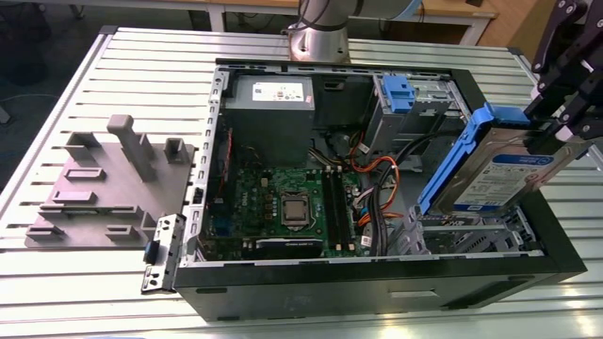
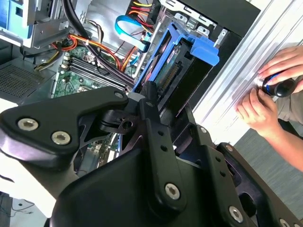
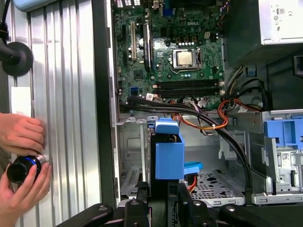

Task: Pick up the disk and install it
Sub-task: 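Insert the disk into the insertion slot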

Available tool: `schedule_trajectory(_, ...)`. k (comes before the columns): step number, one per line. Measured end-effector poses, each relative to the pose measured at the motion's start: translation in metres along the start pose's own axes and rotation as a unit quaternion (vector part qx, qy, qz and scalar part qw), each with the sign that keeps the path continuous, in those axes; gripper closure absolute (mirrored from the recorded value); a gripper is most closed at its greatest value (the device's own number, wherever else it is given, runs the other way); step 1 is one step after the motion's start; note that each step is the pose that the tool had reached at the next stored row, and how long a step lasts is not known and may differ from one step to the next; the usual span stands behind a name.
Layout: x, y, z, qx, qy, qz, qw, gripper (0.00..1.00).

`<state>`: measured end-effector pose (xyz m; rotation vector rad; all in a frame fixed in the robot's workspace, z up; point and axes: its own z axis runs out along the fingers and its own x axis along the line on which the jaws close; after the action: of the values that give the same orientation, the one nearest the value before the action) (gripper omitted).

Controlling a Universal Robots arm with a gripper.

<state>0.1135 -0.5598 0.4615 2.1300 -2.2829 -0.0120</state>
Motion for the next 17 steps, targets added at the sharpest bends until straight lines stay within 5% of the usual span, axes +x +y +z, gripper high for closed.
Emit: schedule_trajectory(17,0.0003,-0.0003,0.0076,0.0,0.0,0.0,1.0,0.65)
